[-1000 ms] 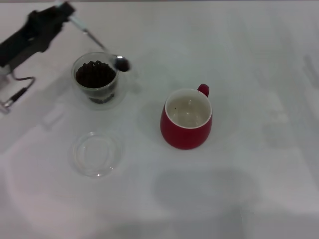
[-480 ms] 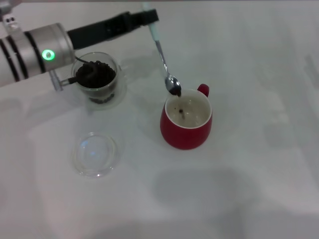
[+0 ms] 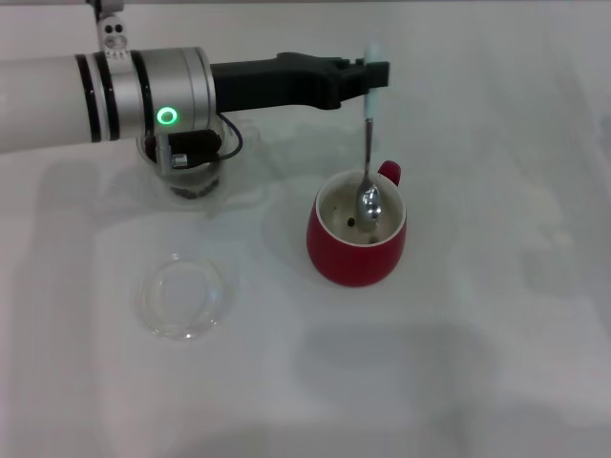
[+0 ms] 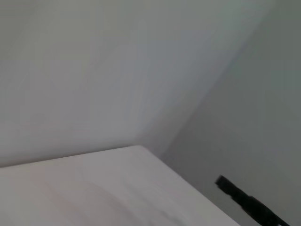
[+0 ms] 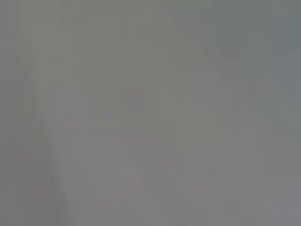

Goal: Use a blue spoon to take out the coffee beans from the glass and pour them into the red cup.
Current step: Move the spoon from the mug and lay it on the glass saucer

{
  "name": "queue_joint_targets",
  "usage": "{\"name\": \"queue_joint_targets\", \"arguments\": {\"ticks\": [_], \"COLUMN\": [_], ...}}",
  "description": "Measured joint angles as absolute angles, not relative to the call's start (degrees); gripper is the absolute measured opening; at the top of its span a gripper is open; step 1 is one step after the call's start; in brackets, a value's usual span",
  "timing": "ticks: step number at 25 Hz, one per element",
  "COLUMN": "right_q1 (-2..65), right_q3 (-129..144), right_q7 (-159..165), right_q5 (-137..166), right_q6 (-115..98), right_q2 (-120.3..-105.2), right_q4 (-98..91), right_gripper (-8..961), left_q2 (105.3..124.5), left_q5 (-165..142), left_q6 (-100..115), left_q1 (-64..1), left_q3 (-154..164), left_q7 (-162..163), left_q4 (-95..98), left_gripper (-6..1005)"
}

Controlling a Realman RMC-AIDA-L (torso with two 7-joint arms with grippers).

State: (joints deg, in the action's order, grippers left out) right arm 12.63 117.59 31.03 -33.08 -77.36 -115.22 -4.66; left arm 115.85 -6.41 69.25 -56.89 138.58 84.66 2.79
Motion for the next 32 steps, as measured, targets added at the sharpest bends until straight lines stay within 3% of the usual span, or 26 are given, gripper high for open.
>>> {"name": "queue_joint_targets", "arguments": {"ticks": [9,12,19,23,25,32], "right_q1": [12.4,12.3,12.6,13.0,13.4,15.2], "right_q3": [117.6,117.6,117.6,117.6,117.6,117.6], "right_q7": [31.0,31.0,31.0,30.9,30.7,30.6], "right_q5": [-33.4,-33.4,-34.4,-35.6,-36.1,-36.4], "right_q6": [-77.5,-77.6,-77.1,-76.4,-75.9,-74.4], "right_q2": [-115.22,-115.22,-115.18,-115.16,-115.15,-114.96], "right_q4": [-4.8,-4.7,-4.7,-4.9,-4.9,-4.7], "right_gripper": [872,872,872,871,871,871], "left_q2": [114.22,113.70,112.08,111.59,111.32,110.18], "left_q5": [-5.8,-4.6,-4.1,-4.2,-4.5,-8.0], "left_q6": [72.5,76.4,86.3,87.5,88.3,88.9], "left_q1": [-54.6,-49.5,-30.7,-25.5,-19.7,-15.4], "left_q3": [136.5,129.5,110.5,109.5,109.6,110.1], "left_q7": [79.1,79.6,86.7,90.8,94.6,97.3], "left_q4": [7.4,7.7,8.4,8.5,7.9,0.7], "left_gripper": [131,131,130,130,130,131]}}
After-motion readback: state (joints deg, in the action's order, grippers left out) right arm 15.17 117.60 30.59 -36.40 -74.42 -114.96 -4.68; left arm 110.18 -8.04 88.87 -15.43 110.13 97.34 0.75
